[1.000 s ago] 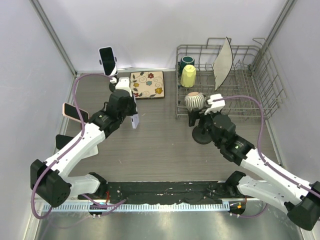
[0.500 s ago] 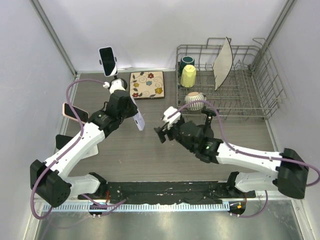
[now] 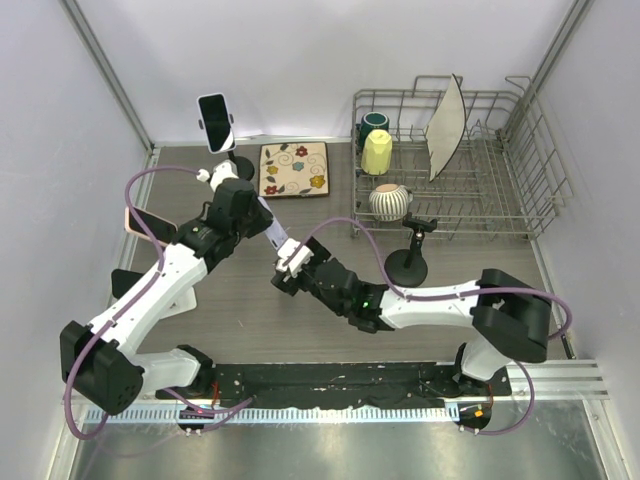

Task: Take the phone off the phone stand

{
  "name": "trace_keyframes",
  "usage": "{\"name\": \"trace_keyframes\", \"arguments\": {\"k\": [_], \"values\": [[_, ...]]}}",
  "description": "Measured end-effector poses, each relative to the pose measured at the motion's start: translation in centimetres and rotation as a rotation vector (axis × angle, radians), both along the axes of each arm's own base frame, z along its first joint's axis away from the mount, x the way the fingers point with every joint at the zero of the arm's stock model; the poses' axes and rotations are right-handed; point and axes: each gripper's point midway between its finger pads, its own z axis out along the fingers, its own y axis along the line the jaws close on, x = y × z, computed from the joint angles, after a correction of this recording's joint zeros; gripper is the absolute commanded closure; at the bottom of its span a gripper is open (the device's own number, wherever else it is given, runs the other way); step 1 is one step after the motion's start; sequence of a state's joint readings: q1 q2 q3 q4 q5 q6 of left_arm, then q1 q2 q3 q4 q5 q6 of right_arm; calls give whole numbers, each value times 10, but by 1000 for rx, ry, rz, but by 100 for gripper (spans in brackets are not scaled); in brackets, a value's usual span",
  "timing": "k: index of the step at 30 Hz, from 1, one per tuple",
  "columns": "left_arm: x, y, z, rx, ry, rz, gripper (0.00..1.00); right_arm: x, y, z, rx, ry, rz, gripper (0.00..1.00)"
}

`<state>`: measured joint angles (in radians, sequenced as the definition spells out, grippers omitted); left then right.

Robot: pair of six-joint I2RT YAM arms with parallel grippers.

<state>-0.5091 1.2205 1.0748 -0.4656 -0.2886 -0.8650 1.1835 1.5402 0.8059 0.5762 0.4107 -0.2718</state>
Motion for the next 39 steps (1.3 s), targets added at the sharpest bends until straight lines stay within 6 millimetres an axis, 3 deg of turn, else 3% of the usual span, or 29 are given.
{"name": "trace_keyframes", "arguments": {"k": [8, 11, 14, 15, 17, 24, 27, 32, 39], "values": [[1, 1, 0, -40, 14, 10, 100, 26, 9, -5, -22, -100, -113, 32], [2, 1, 0, -57, 19, 15, 98, 35, 8, -11, -37, -131, -161, 45], [3, 2, 1, -68, 21, 23, 96, 41, 6, -15, -50, -156, -200, 69], [4, 2, 2, -77, 18, 26, 94, 42, 7, -16, -51, -163, -205, 86], [5, 3, 3, -91, 15, 38, 88, 44, 6, -17, -62, -181, -226, 99], [8, 6, 3, -120, 28, 48, 34, 47, 4, -15, -54, -185, -266, 99], [16, 10, 10, -143, 0, 44, 16, 46, 2, -23, -64, -156, -271, 99], [26, 34, 31, -141, -82, 75, 3, 48, -4, -45, -66, -41, -270, 99], [23, 59, 70, -45, -239, 60, 0, 73, -34, -53, 108, 235, -340, 99]]}}
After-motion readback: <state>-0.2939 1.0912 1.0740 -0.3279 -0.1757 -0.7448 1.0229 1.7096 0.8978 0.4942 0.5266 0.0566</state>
